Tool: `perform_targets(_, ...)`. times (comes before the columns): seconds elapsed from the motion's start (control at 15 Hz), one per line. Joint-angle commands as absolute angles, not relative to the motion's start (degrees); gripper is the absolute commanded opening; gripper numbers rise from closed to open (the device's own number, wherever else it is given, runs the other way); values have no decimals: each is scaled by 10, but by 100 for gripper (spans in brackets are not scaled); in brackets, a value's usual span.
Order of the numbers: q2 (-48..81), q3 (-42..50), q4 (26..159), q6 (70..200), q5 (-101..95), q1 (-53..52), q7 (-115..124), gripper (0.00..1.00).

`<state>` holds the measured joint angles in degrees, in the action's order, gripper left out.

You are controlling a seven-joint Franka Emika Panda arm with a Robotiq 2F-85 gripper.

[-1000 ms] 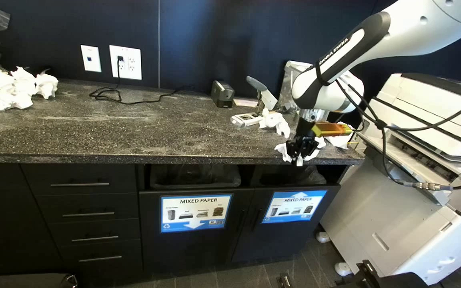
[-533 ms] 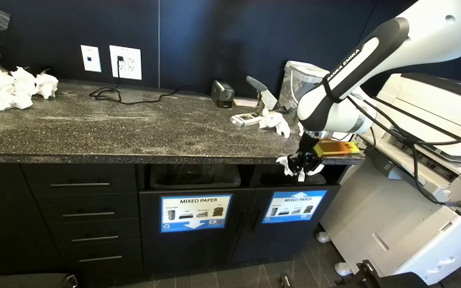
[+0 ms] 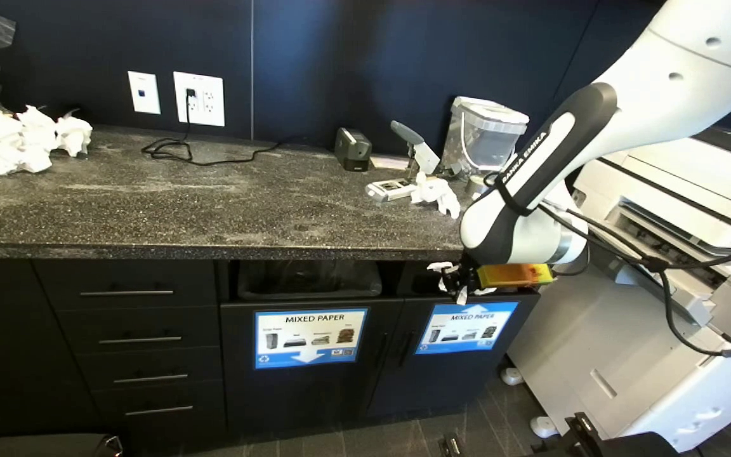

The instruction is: Put the tissues into the rubbish bin.

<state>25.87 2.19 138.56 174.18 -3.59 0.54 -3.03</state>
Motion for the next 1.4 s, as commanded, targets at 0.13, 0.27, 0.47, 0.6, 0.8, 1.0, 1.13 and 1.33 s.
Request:
perform_targets(0.13,386,73,1352,1908,-27,-58,2,18)
perform_targets(0.27,422,76,1330,1954,-14,-52,-4,19)
perform_targets(0.47,468,73,1293,2014,5,-35,-4,18)
perform_targets(0.6,505,75,1262,2047,19,-34,-5,18)
perform_targets(0.8,552,71,1213,2078,34,-24,-3,19)
perform_targets(1.0,596,68,1164,2102,42,-15,-1,17)
perform_targets(1.13,621,63,1129,2111,39,0,1,18)
perform_targets(1.33,655,62,1080,2125,40,9,1,19)
